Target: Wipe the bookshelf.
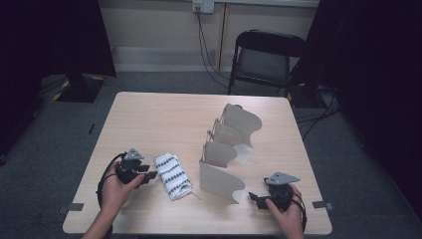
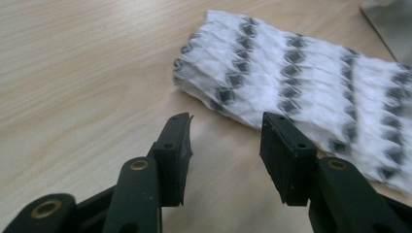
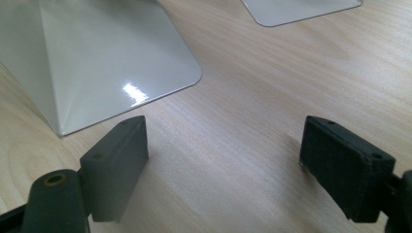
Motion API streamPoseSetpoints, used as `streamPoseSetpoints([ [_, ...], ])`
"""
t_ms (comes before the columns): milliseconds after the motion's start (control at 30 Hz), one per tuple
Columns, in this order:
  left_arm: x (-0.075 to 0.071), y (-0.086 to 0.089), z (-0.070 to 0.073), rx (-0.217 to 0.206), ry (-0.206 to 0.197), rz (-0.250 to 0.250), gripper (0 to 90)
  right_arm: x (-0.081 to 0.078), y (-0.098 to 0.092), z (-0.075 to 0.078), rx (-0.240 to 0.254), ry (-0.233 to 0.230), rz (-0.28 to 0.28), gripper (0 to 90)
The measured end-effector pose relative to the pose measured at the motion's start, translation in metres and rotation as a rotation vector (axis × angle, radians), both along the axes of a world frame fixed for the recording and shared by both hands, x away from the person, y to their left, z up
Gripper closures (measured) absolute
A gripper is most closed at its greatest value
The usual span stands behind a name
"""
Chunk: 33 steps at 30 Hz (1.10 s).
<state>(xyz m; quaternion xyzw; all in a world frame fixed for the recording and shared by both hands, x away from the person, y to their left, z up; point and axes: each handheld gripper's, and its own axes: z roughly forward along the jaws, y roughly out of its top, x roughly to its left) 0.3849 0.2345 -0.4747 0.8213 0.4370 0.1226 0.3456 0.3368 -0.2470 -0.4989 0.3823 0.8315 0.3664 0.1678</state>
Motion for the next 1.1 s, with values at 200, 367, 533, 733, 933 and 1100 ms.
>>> streamPoseSetpoints([
  [200,0.017,-0.012,-0.004,0.017,-0.019,0.025,54.0,0.000,0.000,0.000,0.000,0.000,0.000,16.7],
  [367,0.031,-0.036,-0.008,0.010,-0.020,-0.008,53.4,0.000,0.000,0.000,0.000,0.000,0.000,16.7],
  [533,0.038,-0.060,-0.013,-0.029,-0.018,-0.060,51.7,0.000,0.000,0.000,0.000,0.000,0.000,16.7],
  [733,0.037,-0.072,-0.012,-0.046,-0.019,-0.100,46.5,0.000,0.000,0.000,0.000,0.000,0.001,16.7],
  [933,0.015,-0.064,-0.001,-0.083,-0.018,-0.129,42.1,0.000,0.000,0.000,0.000,0.000,0.001,16.7],
  [1100,-0.005,-0.065,0.001,-0.085,0.015,-0.170,44.9,0.000,0.000,0.000,0.000,0.000,0.001,16.7],
])
